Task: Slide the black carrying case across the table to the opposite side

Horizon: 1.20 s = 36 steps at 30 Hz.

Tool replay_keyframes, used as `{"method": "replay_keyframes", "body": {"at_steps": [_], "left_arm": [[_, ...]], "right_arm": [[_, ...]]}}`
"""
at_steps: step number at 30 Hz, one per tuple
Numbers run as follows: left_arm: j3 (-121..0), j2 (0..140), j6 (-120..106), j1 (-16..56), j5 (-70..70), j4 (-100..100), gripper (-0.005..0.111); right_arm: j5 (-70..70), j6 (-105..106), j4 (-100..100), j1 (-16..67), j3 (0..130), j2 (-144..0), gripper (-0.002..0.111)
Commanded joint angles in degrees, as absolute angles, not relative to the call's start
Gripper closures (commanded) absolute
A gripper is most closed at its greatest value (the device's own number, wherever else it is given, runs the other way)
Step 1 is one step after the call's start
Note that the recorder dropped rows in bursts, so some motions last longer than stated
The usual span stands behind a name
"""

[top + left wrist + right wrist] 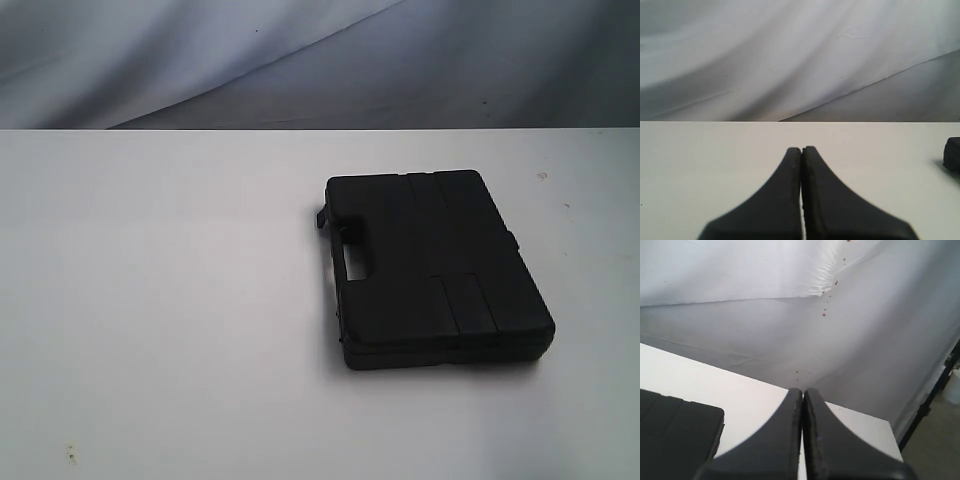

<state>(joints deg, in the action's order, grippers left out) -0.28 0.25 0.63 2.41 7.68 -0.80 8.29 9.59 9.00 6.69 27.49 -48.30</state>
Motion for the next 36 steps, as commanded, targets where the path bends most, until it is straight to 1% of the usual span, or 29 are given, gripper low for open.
{"method": "replay_keyframes", "body": {"at_steps": [1, 5, 12, 17, 20, 28, 36], "left_arm": [[0.0, 0.0, 1.2, 2.3, 7.6, -0.8, 0.107], [0.0, 0.0, 1.2, 2.3, 7.6, -0.8, 0.107], [0.0, 0.0, 1.2, 2.3, 7.6, -0.8, 0.107], [0.0, 0.0, 1.2, 2.3, 7.6, -0.8, 0.107], [0.0, 0.0, 1.2, 2.3, 7.6, -0.8, 0.107], [0.0, 0.0, 1.2, 2.3, 7.6, -0.8, 0.107], [0.0, 0.0, 1.2, 2.3, 7.6, -0.8, 0.107]], "right_arm": [[9.1, 5.4, 7.9, 7.7, 32.1, -53.8, 0.108], [-0.4, 4.2, 7.9, 12.1, 40.7, -59.8, 0.108], [-18.2, 4.2, -1.7, 19.5, 56.9, -71.0, 0.108], [-30.4, 3.9, -5.9, 24.4, 65.2, -78.6, 0.108], [-36.4, 0.0, -6.9, 27.3, 69.0, -83.3, 0.108], [-43.4, -3.1, -6.7, 34.2, 75.6, -94.9, 0.108], [-51.4, -3.5, -10.6, 37.6, 82.8, -103.6, 0.108]]}}
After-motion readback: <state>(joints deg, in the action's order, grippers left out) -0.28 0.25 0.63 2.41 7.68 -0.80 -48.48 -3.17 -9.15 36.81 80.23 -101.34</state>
